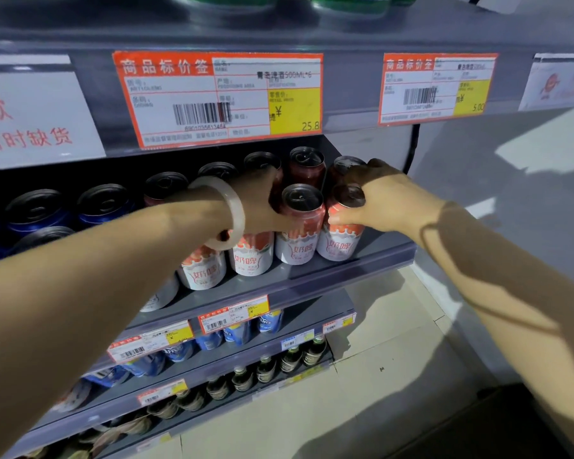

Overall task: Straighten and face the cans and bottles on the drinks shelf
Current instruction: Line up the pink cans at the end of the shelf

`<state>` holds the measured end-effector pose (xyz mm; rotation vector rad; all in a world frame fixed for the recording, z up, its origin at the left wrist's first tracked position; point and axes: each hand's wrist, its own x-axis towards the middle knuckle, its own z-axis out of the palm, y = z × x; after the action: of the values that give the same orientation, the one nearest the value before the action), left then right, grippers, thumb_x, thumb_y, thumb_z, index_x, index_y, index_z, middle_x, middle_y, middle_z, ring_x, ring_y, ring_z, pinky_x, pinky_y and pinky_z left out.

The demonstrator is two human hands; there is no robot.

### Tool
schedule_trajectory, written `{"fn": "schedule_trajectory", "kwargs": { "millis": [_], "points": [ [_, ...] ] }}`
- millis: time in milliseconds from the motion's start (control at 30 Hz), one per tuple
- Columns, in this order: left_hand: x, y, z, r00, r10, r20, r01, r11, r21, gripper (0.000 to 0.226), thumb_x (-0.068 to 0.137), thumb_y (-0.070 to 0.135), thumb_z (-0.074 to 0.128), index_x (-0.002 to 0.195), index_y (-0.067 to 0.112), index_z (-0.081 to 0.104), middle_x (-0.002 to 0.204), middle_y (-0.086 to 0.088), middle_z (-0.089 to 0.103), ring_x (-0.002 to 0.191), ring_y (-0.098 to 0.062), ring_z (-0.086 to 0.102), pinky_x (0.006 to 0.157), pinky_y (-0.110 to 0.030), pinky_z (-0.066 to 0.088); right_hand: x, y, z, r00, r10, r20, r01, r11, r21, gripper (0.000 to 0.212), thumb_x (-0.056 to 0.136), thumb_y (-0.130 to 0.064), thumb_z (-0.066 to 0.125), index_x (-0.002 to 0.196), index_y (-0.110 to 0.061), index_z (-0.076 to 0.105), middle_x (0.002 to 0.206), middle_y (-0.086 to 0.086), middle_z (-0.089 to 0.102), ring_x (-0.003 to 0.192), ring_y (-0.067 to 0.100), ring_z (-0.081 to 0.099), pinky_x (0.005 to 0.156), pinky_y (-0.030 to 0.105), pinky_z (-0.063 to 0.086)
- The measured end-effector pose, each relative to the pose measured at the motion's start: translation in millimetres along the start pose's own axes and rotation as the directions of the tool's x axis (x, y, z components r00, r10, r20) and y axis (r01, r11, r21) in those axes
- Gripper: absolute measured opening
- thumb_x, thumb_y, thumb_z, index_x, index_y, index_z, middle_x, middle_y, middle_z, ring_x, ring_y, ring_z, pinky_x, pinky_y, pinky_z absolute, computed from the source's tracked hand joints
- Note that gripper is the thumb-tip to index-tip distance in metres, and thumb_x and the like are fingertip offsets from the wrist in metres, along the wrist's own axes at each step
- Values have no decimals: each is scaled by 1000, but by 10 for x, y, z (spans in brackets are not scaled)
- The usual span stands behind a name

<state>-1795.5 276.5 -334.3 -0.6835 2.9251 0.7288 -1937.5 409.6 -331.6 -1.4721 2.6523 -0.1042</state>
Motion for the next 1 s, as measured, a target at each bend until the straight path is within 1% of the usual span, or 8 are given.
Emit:
{"fn": "schedule_trajectory", "kwargs": {
  "millis": [167,333,467,600,700,800,900,1000],
  "points": [
    [-91,-165,-190,993,-75,86,53,971,231,82,65,42,80,131,13,42,126,-8,52,111,-27,52,94,-40,46,-24,-247,-27,973,-173,-155,185,980,70,54,73,-47,71,121,-24,59,123,10,56,114,30,49,94,35,42],
    [-109,-145,-143,998,-58,24,52,978,202,59,64,50,77,101,8,59,98,-9,63,85,-25,59,69,-31,47,92,-448,83,978,-210,-3,210,975,78,49,73,-36,71,119,-26,57,120,6,61,108,30,56,87,33,47],
    [-152,-133,-76,1000,-11,-21,14,987,162,44,68,50,75,66,21,42,64,6,46,55,-9,41,47,-23,28,121,-458,25,983,-167,72,159,981,113,48,72,-32,73,118,-26,59,117,5,63,103,29,59,84,35,52],
    [-250,-283,-199,998,6,-65,-2,997,72,40,67,49,75,77,25,45,75,7,45,64,-10,42,62,-24,31,96,-503,-10,979,-176,98,165,980,115,65,69,-40,77,128,-32,50,130,2,56,115,26,54,90,29,46],
    [-372,-473,-376,998,-23,-64,30,993,117,55,62,50,78,90,6,60,85,-9,62,71,-22,54,65,-31,42,26,-646,-2,971,-233,61,217,957,193,72,68,-49,75,132,-34,46,129,-7,54,117,16,50,93,23,39],
    [-482,-594,-352,997,-67,-33,72,982,177,56,56,43,83,97,9,65,93,-8,67,84,-26,61,78,-40,52,55,-848,137,958,-256,127,231,955,187,65,63,-61,70,119,-32,55,122,-7,58,113,18,54,94,32,46],
    [-508,-579,-275,996,-63,-67,73,985,156,50,57,39,83,93,9,65,92,-9,66,83,-26,60,77,-41,52,99,-907,195,954,-288,82,274,949,155,52,71,-37,70,119,-27,54,124,1,58,112,27,55,92,36,47],
    [-517,-540,-269,995,-66,-73,78,981,176,49,61,42,80,93,7,65,91,-9,65,83,-27,60,75,-37,50,102,-903,157,956,-282,86,263,947,185,57,73,-30,72,126,-28,51,130,1,55,116,27,53,95,35,46]
  ]
}}
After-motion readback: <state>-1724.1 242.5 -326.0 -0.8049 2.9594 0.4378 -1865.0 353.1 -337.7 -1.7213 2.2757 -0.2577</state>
